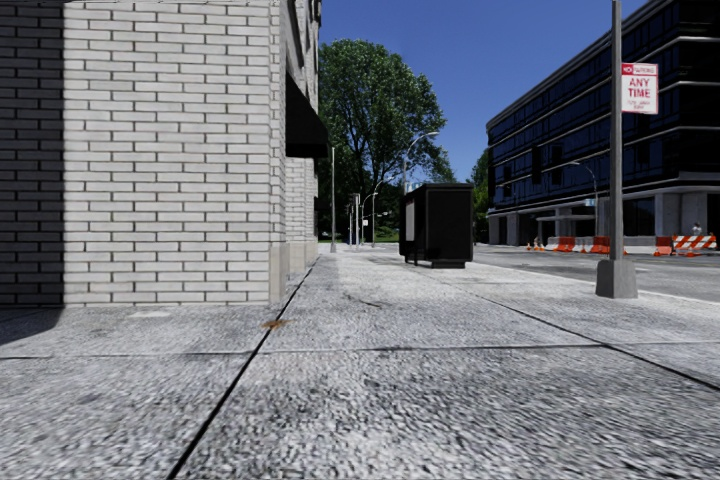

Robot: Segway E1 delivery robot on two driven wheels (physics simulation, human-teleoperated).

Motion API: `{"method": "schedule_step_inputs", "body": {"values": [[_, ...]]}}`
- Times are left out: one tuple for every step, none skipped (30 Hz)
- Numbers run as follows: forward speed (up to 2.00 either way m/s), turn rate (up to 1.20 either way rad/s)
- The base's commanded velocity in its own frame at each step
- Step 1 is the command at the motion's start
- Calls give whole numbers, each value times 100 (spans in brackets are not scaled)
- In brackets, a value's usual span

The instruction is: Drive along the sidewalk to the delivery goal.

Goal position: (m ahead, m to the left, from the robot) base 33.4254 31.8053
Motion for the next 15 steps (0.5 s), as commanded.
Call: {"method": "schedule_step_inputs", "body": {"values": [[200, 0], [200, 0], [200, 0], [200, 0], [200, 0], [200, 0], [200, 0], [200, 0], [200, 9], [200, 16], [200, 19], [200, 19], [200, 21], [200, 21], [200, 21]]}}
